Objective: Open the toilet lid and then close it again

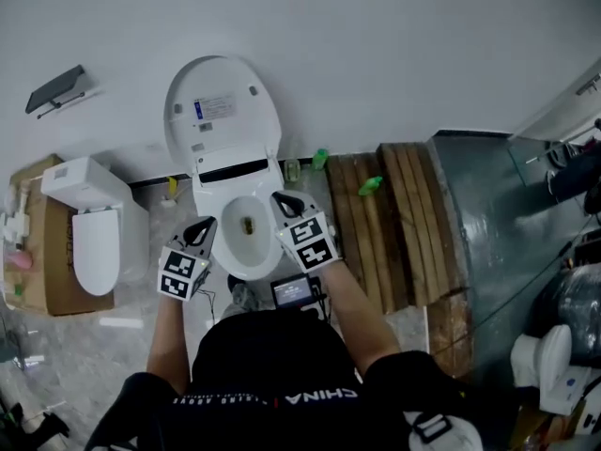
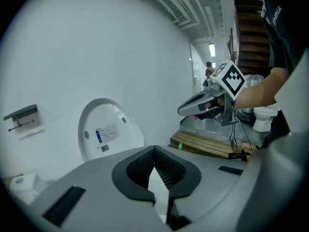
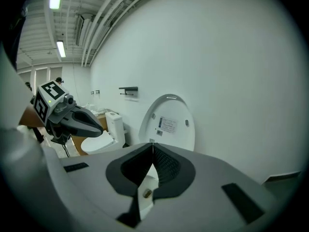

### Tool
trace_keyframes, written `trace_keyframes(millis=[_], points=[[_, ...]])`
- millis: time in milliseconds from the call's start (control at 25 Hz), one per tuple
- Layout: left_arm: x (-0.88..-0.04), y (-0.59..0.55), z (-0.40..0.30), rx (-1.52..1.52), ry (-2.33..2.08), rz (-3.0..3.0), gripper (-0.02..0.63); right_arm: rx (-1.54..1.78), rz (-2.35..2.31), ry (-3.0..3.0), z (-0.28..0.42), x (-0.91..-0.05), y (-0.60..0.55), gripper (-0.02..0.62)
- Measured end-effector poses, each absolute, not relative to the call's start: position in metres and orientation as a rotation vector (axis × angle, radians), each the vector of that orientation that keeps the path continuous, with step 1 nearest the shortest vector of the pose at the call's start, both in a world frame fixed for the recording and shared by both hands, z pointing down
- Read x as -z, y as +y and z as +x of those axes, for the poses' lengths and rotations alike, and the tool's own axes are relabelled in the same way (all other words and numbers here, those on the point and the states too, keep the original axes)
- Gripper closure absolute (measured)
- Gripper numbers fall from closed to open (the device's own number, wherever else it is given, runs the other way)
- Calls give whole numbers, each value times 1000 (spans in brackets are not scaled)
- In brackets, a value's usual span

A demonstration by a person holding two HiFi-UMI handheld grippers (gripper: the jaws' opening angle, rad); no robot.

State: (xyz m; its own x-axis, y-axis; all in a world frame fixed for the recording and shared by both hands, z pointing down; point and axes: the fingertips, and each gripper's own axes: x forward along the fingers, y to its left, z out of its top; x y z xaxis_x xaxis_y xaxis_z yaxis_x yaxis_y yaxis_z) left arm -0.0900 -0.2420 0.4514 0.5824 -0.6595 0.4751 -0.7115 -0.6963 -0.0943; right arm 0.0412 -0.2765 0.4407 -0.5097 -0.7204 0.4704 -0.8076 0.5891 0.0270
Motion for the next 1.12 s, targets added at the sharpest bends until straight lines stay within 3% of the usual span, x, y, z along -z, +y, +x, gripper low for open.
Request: trace_keyframes(millis=[440,1120], points=[[-459,-323,-167,-734,-1078,2706,595,-328,1240,-2336,-43,-448,-346,581],[-445,-369,-110,-660,-1210,2667,595,-244,1017,-2426,-20,-440,-401,581]])
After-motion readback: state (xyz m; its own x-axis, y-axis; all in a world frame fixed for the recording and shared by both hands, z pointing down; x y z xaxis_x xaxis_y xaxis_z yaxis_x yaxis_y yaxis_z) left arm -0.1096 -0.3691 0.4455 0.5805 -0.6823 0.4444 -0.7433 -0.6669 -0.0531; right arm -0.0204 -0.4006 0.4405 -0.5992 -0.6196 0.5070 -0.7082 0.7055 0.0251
